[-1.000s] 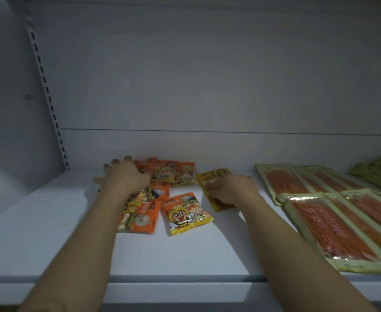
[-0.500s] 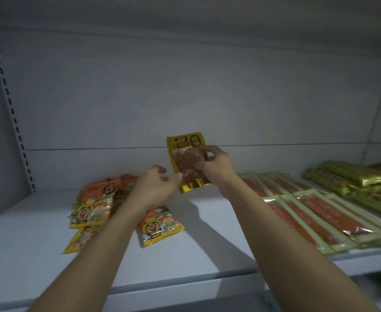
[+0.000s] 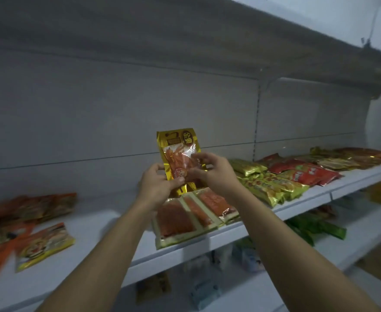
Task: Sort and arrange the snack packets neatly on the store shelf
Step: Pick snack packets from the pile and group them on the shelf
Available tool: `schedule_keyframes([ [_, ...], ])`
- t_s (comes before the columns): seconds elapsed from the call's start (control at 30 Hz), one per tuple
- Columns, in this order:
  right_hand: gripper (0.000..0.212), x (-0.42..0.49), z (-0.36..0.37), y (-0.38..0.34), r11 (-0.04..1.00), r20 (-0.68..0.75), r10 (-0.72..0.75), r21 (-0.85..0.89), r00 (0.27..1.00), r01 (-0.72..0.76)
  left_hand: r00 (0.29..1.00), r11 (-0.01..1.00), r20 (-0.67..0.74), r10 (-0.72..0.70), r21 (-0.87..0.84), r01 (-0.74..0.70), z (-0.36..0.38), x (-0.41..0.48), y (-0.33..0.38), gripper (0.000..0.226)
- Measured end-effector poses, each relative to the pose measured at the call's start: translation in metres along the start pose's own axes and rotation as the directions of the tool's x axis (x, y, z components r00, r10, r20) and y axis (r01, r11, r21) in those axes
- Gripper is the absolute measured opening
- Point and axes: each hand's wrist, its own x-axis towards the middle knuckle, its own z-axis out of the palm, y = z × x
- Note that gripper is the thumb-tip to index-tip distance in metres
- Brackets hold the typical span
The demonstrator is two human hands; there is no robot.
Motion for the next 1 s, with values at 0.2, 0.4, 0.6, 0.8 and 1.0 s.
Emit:
schedule_keyframes([
  [0.2,0.037,-0.038,-0.114,0.043,0.997,-0.122,0.07,-0.014,0.99,-0.072,0.987,0.998,0.151,-0.063,0.009,0.062,0.105,-0.023,-0.009,0.034],
  [0.4,0.036,-0.08,-0.229,0.079,0.991,-0.301,0.111,-0.037,0.947,-0.128,0.968,0.997,0.245,-0.059,0.053,0.048,0.23,-0.048,-0.012,0.025],
  [0.6,0.027,-0.113,-0.328,0.107,0.986,-0.428,0.126,-0.041,0.895,-0.159,0.948,0.998,0.319,-0.022,0.063,0.002,0.337,-0.071,-0.019,0.017],
  [0.8,0.024,-0.124,-0.395,0.126,0.98,-0.488,0.144,-0.05,0.861,-0.193,0.938,0.996,0.346,-0.01,0.085,-0.021,0.415,-0.075,-0.023,0.021],
  [1.0,0.029,-0.135,-0.453,0.158,0.967,-0.577,0.147,-0.088,0.804,-0.24,0.902,0.994,0.431,-0.014,0.105,-0.034,0.494,-0.065,-0.041,0.025],
])
